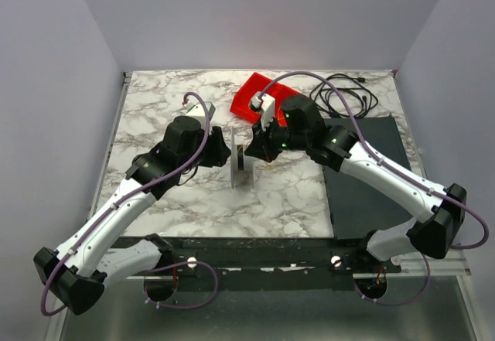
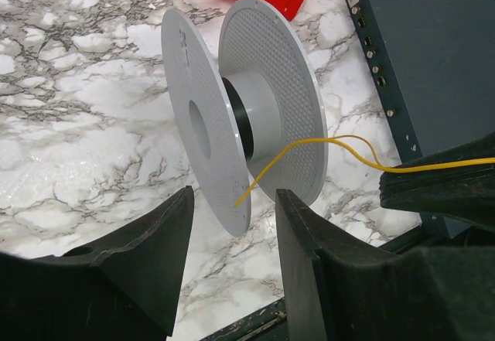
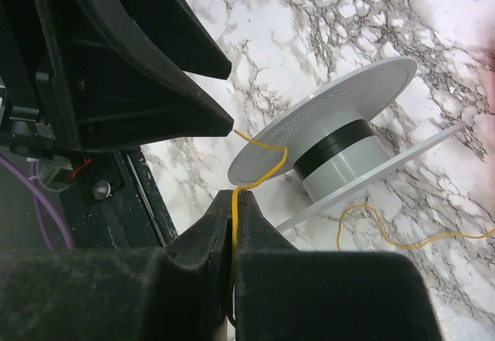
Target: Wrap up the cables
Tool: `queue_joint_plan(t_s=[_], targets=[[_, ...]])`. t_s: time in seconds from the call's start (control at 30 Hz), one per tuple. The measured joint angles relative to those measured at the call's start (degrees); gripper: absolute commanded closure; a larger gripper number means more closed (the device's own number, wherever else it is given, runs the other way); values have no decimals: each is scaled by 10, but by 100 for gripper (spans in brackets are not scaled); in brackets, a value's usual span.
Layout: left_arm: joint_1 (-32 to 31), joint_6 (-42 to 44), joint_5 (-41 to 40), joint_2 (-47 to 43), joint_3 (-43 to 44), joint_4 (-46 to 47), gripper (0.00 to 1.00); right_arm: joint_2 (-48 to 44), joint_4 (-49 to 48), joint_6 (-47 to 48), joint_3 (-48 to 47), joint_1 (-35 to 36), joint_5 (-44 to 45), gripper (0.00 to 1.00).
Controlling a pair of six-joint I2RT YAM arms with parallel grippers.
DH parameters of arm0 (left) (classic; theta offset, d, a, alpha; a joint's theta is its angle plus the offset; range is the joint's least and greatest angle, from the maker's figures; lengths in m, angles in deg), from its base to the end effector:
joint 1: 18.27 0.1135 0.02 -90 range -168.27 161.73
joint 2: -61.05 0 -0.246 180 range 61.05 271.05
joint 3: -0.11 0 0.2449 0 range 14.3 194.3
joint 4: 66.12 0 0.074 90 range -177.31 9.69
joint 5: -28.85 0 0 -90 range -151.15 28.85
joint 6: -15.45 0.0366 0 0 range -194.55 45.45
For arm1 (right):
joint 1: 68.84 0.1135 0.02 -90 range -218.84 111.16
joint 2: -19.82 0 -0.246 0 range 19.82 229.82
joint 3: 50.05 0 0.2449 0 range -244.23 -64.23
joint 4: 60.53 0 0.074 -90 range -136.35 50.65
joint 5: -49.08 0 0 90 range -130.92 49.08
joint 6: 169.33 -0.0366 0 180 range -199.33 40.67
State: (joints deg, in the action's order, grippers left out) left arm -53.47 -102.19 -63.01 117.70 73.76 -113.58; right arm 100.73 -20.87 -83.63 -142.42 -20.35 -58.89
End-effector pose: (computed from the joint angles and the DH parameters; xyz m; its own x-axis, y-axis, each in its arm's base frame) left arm 0.1758 -0.1225 0.3345 -0.6236 -0.1275 -0.7712 0.2980 0.8734 -0.3853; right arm 0.2017 0.2449 0.3536 -0.3792 -0.3209 -0.8679 -0.8665 0.4521 0.2115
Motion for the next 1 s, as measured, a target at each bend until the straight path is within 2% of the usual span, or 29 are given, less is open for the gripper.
queue_joint_plan(t_s=[0.57,1.0], targets=[[0,5,45,44,-12,13,50,52,-1,14,-4,0,8,99],[-28,-2,55,45,-93,42,46,77,-6,14,-4,0,7,99]])
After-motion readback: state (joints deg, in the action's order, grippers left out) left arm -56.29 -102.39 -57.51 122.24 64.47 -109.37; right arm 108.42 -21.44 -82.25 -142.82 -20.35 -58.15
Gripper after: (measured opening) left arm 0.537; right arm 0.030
